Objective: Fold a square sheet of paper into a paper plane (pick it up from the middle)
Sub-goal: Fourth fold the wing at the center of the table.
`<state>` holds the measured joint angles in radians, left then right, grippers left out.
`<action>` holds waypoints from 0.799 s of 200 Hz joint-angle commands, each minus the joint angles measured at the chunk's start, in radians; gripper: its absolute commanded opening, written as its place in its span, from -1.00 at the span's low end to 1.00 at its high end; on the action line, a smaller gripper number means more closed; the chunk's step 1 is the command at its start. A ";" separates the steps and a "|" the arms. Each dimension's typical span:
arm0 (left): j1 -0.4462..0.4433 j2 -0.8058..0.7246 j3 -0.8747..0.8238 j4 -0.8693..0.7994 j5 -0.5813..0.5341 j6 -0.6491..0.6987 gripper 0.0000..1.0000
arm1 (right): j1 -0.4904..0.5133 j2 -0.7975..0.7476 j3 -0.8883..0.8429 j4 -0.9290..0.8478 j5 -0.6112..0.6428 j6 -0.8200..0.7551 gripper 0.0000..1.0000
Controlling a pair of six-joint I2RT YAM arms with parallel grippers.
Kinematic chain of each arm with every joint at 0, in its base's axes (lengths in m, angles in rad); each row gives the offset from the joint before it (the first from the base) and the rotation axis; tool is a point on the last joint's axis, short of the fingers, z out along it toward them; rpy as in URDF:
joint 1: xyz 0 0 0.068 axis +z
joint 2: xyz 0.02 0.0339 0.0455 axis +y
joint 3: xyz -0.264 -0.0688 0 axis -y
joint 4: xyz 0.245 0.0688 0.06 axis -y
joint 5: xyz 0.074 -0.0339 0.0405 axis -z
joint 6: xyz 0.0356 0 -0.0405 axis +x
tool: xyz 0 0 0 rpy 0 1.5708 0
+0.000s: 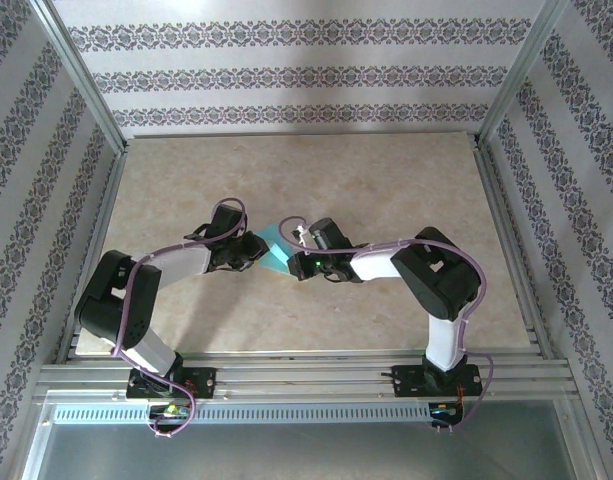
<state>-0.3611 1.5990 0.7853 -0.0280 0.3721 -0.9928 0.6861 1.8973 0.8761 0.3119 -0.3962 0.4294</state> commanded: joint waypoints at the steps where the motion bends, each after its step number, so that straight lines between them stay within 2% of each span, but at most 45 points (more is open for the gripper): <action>1: -0.014 -0.004 -0.027 0.084 0.050 0.036 -0.53 | -0.020 0.025 0.005 0.027 -0.077 0.072 -0.79; 44: -0.014 0.064 -0.043 0.203 0.127 0.005 -0.45 | -0.042 0.037 0.023 0.041 -0.152 0.157 -0.79; 86: -0.016 0.097 -0.046 0.235 0.140 0.007 -0.23 | -0.061 0.046 0.027 0.046 -0.192 0.226 -0.78; 115: -0.021 0.114 -0.035 0.211 0.131 0.021 -0.14 | -0.071 0.049 0.032 0.043 -0.205 0.245 -0.77; 160: -0.031 0.132 0.026 0.066 0.075 0.054 -0.02 | -0.075 0.054 0.033 0.042 -0.210 0.247 -0.76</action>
<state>-0.3737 1.7077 0.7734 0.1284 0.4877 -0.9745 0.6235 1.9312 0.8894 0.3416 -0.5785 0.6601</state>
